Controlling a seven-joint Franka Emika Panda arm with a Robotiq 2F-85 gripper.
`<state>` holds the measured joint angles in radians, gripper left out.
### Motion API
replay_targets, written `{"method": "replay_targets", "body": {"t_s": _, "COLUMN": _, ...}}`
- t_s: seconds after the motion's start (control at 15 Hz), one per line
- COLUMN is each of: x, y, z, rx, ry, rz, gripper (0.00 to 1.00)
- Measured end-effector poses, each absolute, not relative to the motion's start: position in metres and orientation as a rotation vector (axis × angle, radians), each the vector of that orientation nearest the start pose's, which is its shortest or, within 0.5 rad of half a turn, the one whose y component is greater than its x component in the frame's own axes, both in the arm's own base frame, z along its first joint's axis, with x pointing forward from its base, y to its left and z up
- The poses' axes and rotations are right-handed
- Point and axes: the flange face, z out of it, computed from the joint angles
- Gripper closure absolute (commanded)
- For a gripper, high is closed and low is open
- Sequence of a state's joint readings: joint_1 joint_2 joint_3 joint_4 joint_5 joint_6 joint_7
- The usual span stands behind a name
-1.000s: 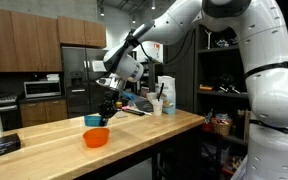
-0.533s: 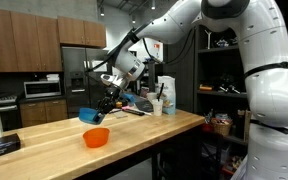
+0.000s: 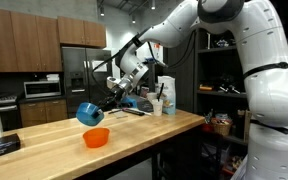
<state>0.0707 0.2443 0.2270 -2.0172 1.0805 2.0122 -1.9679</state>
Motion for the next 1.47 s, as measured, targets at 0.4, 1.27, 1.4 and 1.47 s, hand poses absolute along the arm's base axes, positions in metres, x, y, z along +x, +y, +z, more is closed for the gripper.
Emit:
{"method": "replay_targets", "body": {"t_s": 0.4, "x": 0.541, "y": 0.199, "z": 0.327, "rx": -1.409, "ry": -1.366, "rz": -0.711, "gripper": 0.99}}
{"method": "replay_targets", "body": {"t_s": 1.27, "x": 0.54, "y": 0.172, "z": 0.291, "rx": -1.21, "ry": -0.939, "rz": -0.805, "gripper": 0.99}}
{"method": "replay_targets", "body": {"t_s": 1.4, "x": 0.539, "y": 0.173, "z": 0.293, "rx": -1.188, "ry": -0.934, "rz": -0.808, "gripper": 0.99}}
{"method": "replay_targets", "body": {"t_s": 1.47, "x": 0.539, "y": 0.174, "z": 0.293, "rx": -1.187, "ry": -0.94, "rz": -0.807, "gripper": 0.99}}
